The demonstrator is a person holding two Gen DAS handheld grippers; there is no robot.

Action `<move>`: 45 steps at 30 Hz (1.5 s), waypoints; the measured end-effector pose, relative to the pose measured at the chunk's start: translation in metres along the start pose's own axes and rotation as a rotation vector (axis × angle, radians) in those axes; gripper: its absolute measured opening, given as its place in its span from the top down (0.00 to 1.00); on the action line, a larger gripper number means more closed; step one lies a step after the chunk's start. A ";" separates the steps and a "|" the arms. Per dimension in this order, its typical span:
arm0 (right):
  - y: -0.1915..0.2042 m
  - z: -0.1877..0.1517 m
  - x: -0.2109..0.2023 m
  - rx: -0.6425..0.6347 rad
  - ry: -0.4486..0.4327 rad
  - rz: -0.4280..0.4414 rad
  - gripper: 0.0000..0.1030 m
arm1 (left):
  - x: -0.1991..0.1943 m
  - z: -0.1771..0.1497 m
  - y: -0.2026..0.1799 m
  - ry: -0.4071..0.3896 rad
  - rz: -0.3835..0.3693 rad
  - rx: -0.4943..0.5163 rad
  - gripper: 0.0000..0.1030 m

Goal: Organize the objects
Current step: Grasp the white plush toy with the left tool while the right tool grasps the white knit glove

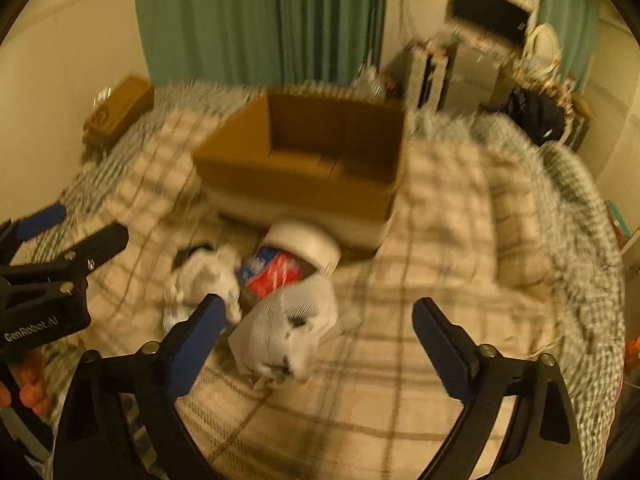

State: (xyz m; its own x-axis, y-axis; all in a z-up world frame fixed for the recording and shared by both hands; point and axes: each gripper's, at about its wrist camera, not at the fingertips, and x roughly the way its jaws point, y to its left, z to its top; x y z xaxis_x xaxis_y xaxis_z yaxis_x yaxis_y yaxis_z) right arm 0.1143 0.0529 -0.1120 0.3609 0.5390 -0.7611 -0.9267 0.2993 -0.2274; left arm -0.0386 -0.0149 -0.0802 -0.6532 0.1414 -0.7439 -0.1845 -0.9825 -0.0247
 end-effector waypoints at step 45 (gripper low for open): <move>-0.020 0.001 -0.049 0.045 -0.083 0.030 0.68 | 0.019 -0.004 -0.060 0.178 -0.246 0.144 0.35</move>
State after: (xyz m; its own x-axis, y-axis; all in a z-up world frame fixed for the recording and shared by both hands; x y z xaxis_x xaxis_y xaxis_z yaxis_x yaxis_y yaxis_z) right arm 0.1152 0.0212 -0.0696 0.3423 0.6112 -0.7136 -0.9322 0.3163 -0.1762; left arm -0.0367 0.0466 -0.0952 -0.4404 0.3363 -0.8324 -0.4307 -0.8927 -0.1328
